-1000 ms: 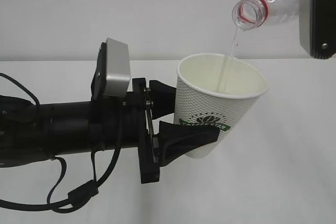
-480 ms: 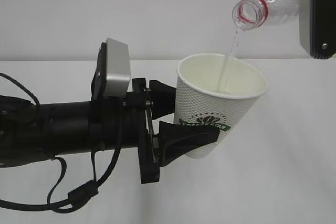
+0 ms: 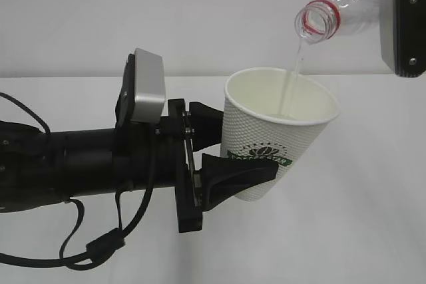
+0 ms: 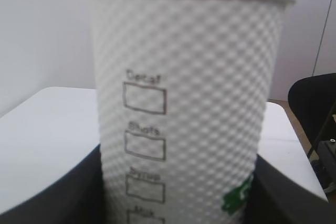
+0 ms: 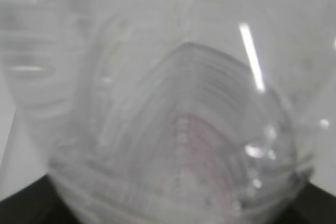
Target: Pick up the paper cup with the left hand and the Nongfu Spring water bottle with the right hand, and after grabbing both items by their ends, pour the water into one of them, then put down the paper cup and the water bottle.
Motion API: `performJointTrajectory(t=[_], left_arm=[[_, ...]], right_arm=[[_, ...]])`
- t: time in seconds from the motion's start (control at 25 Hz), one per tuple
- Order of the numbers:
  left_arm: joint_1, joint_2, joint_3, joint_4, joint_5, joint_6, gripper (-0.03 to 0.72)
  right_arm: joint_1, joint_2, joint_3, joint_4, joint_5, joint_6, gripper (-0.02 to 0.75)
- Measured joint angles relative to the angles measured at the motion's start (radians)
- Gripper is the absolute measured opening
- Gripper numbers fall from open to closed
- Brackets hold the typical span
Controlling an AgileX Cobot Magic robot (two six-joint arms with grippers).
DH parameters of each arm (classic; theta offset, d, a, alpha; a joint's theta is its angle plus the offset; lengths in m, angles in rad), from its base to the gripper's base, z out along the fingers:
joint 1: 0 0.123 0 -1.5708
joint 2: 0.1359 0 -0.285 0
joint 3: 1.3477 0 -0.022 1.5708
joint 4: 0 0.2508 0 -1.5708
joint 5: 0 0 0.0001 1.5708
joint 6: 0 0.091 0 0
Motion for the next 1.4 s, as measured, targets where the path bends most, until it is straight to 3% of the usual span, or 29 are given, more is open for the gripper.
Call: performJointTrajectory(t=[1.4], left_arm=[[0.000,0.000,0.000,0.000,0.006,0.000,0.454]], right_arm=[[0.000,0.000,0.000,-0.004,0.002,0.000,0.529]])
